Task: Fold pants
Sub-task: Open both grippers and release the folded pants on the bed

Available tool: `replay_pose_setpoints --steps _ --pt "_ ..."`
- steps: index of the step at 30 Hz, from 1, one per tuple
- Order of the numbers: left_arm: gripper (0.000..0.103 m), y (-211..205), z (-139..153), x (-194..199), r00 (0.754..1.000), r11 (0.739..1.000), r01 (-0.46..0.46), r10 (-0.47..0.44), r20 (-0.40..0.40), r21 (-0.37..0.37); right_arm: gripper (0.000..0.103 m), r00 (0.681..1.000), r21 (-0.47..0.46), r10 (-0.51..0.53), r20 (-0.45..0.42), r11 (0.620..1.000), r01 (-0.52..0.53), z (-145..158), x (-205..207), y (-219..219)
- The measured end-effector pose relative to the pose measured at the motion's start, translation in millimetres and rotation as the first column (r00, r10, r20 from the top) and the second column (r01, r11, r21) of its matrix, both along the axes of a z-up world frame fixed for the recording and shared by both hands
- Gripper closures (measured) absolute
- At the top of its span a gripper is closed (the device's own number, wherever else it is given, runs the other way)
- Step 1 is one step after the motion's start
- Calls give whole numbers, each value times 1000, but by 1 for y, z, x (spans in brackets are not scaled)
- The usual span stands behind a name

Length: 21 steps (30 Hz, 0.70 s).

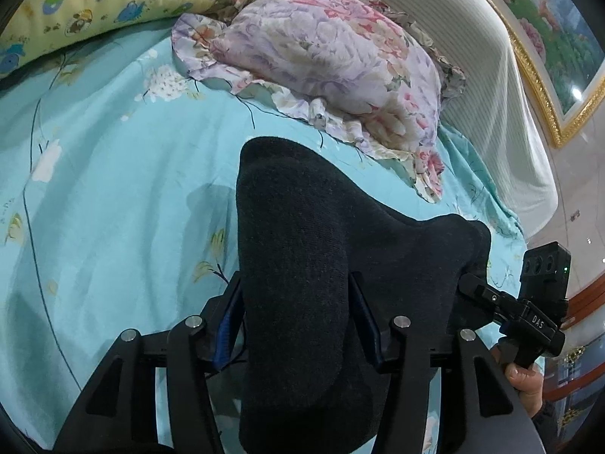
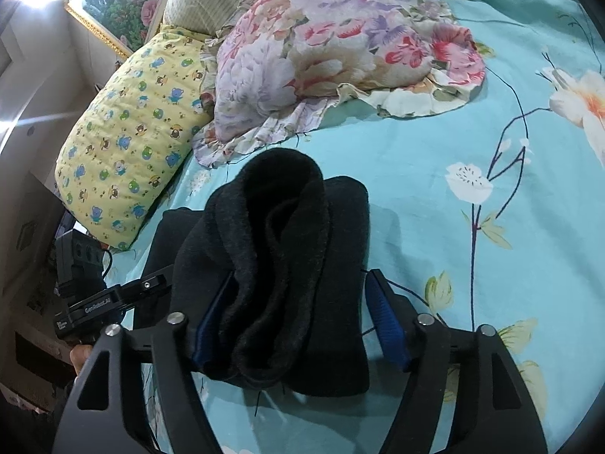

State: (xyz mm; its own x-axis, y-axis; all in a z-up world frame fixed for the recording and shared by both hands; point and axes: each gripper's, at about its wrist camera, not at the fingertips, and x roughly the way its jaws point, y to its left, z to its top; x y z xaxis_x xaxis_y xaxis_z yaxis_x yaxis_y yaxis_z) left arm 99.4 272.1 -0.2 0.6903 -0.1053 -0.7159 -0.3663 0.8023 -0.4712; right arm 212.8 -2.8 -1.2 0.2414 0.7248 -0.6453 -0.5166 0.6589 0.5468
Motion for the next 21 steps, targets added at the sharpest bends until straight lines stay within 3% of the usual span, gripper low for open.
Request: replay_pose_setpoints --steps 4,9,14,21 --pt "45 -5 5 -4 1000 999 -12 12 -10 31 23 1000 -13 -13 4 1000 13 0 -1 -2" --pt "32 -14 16 -16 999 995 -40 41 -13 91 21 999 -7 -21 39 1000 21 12 -10 -6" --pt "24 -25 29 -31 998 985 -67 68 -5 158 12 992 -18 -38 120 999 40 32 -24 -13" --pt "22 -52 40 -49 998 966 -62 68 -13 251 7 974 -55 -29 224 998 42 49 -52 -19"
